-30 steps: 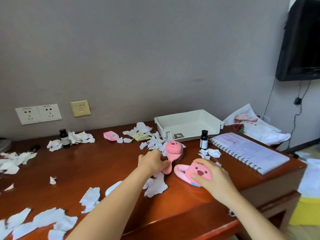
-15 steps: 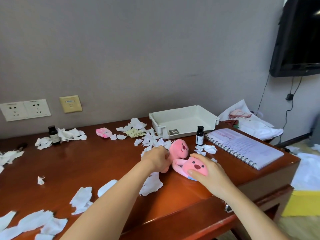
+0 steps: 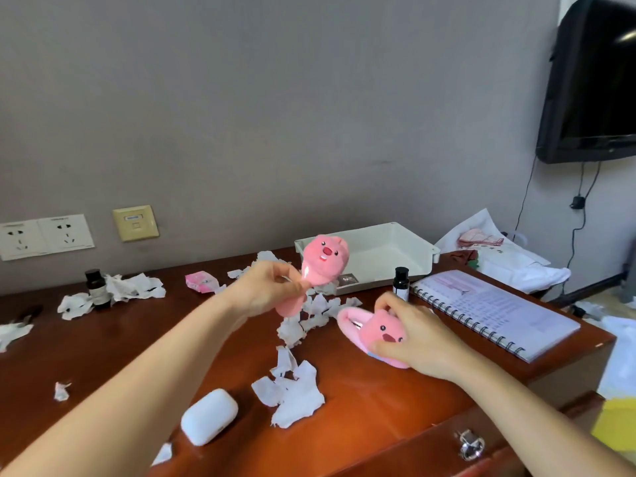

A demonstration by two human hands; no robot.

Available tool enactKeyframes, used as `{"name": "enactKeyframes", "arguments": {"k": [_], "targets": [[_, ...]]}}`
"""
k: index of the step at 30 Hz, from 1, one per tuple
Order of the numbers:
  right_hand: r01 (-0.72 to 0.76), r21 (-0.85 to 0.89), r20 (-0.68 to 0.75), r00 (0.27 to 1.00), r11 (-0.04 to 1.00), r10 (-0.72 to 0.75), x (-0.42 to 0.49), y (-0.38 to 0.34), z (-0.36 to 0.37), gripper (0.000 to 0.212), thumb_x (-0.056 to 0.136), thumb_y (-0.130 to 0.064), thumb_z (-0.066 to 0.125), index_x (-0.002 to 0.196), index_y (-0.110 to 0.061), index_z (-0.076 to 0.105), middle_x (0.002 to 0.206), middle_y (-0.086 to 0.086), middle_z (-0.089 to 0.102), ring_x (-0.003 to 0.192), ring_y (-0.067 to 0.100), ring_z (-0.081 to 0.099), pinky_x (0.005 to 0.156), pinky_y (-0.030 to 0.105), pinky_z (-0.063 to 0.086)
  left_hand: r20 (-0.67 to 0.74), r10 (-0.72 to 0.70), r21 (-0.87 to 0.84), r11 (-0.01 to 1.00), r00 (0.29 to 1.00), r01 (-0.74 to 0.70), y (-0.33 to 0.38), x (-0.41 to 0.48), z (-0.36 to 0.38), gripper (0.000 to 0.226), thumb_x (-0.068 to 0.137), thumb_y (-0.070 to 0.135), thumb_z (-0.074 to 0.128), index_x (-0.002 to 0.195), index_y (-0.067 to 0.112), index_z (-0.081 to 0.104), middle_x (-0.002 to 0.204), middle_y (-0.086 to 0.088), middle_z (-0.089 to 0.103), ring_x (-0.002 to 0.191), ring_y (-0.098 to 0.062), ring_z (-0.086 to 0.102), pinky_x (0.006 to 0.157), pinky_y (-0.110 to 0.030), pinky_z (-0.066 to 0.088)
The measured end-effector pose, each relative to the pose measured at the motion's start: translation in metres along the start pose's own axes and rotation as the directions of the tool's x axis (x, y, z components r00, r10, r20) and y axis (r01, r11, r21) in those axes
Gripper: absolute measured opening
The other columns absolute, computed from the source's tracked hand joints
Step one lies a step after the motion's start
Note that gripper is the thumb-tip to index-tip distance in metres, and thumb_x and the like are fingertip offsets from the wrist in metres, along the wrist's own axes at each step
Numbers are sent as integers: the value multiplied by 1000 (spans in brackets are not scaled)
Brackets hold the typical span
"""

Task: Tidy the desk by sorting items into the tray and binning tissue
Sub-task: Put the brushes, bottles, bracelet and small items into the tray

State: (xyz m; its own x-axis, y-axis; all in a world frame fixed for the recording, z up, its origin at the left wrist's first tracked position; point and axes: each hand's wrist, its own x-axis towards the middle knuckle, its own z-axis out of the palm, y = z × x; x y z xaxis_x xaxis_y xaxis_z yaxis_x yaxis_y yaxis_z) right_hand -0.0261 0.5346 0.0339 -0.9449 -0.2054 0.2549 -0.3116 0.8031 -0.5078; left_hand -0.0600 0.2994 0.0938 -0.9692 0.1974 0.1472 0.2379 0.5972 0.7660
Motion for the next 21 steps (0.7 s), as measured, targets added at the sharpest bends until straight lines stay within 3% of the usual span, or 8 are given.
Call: {"name": "enactKeyframes", "arguments": {"k": [3,6,9,16,21], "targets": [[26,143,-129,992,989,-7,21,-6,-13,33,74,-31,73,92,-26,45,84,-3,59,77,21,55,62,32,42,-59,9,-21,1000,998,-10,7,17,-17,18,89,23,63,76,12,65,74,-1,65,69,-11,59,61,-19,45],[32,154,-231,973,988,4,49,-10,-34,34,75,-30,73,92,-26,44,84,-7,58,74,16,54,61,30,44,-125,-3,-5,1000,992,2,11,44,-25,18,88,21,65,74,10,65,72,-2,64,67,-12,58,62,-20,45],[35,122,-305,952,992,3,87,-6,-52,36,74,-32,73,95,-24,46,92,-1,62,84,23,57,71,35,47,-157,-14,50,999,988,22,10,79,-25,17,87,20,66,72,13,66,79,-4,66,76,-16,59,66,-22,46],[-88,139,-296,947,986,126,170,12,-57,33,73,-27,72,96,-17,51,102,5,62,98,26,54,75,33,45,-157,-61,308,945,986,108,-3,168,-1,15,83,28,68,87,15,74,96,-9,71,96,-24,65,86,-32,52],[-177,26,-213,961,984,178,216,28,-48,32,73,-26,69,97,-16,51,103,8,61,98,29,54,67,29,36,-127,-117,354,922,985,155,-15,221,24,23,78,28,71,93,12,75,100,-8,71,100,-25,64,81,-27,48]]}}
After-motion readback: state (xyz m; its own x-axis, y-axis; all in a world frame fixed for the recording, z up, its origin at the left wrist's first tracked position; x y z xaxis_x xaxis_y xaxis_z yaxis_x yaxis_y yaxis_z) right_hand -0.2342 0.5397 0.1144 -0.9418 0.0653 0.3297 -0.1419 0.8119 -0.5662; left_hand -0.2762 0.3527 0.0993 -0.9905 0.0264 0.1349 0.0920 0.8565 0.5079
